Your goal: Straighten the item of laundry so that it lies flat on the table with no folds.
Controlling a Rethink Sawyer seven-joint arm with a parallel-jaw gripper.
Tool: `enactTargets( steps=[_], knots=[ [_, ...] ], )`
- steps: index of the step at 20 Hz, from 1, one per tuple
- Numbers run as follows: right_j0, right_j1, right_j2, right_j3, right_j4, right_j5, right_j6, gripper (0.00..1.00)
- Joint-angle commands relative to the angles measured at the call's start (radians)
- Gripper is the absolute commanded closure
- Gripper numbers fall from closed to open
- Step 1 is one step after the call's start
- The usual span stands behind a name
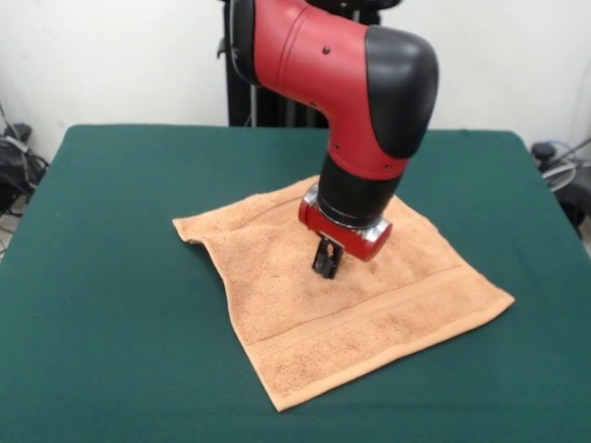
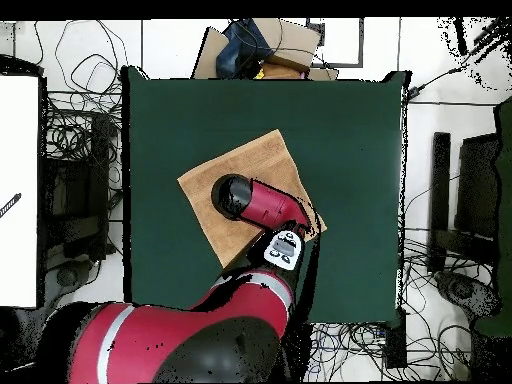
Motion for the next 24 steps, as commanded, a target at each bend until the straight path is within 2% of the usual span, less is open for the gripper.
enactTargets(
  steps=[1, 7, 15, 24],
  knots=[
    [0.025, 0.096, 0.185, -0.056, 0.073, -0.017, 0.217, 1.0],
    [0.007, 0.063, 0.212, -0.004, 0.065, -0.05, 0.199, 1.0],
    [0.031, 0.083, 0.198, -0.035, 0.077, -0.038, 0.222, 1.0],
    [0.097, 0.157, 0.139, -0.184, 0.119, 0.076, 0.29, 1.0]
  ],
)
